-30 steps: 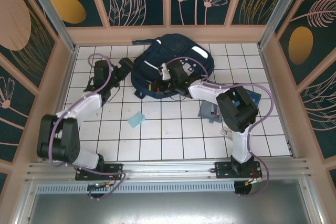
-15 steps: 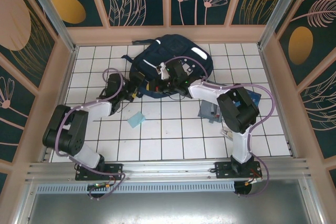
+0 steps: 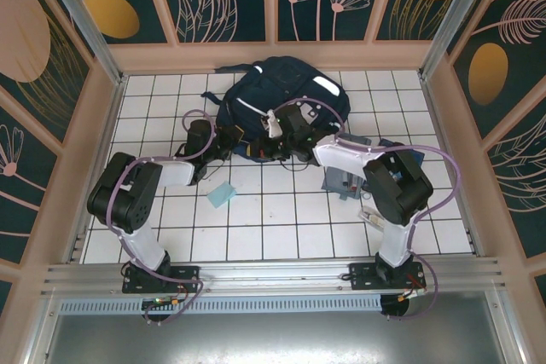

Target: Pack books, pencil case, and school supplies into a backpack

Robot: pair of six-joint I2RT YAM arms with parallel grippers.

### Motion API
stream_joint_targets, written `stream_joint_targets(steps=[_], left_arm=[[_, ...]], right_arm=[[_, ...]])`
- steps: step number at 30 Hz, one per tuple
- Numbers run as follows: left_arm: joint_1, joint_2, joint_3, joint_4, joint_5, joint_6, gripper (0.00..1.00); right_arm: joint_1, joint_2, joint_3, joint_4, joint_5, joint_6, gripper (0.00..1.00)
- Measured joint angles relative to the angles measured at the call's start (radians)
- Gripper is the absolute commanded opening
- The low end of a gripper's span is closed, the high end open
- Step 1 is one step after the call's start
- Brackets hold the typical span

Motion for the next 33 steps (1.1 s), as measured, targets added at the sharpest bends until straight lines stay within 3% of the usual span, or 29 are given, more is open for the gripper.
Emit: stream_joint_targets(steps=[5, 9, 17, 21, 26, 30, 33], left_arm=[[-0.002, -0.045, 0.000, -0.063, -0.012, 0.038, 0.00], [0.001, -0.067, 0.000, -0.091, -0.016, 0.055, 0.00], [0.000, -0.145, -0.049, -0.113, -0.017, 0.056, 0.00], [-0.002, -0.188, -0.088, -0.106, -0.044, 0.051, 0.00], [0.008, -0.229, -0.127, -0.093, -0.084, 0.035, 0.00], [0.012, -0.251, -0.157, -0.083, -0.098, 0.029, 0.00], [0.014, -0.250, -0.175, -0.084, -0.113, 0.027, 0.00]], right_arm=[[-0.034, -0.089, -0.089, -0.122, 0.058, -0.065, 0.00], [-0.117, -0.116, -0.142, -0.225, 0.135, -0.128, 0.00], [-0.296, -0.054, -0.047, -0.372, 0.384, -0.278, 0.00], [-0.314, 0.002, 0.059, -0.384, 0.393, -0.319, 0.00], [-0.318, 0.053, 0.139, -0.379, 0.311, -0.325, 0.00], [-0.322, 0.029, 0.100, -0.357, 0.273, -0.291, 0.45], [-0.346, -0.081, -0.028, -0.329, 0.270, -0.241, 0.74]])
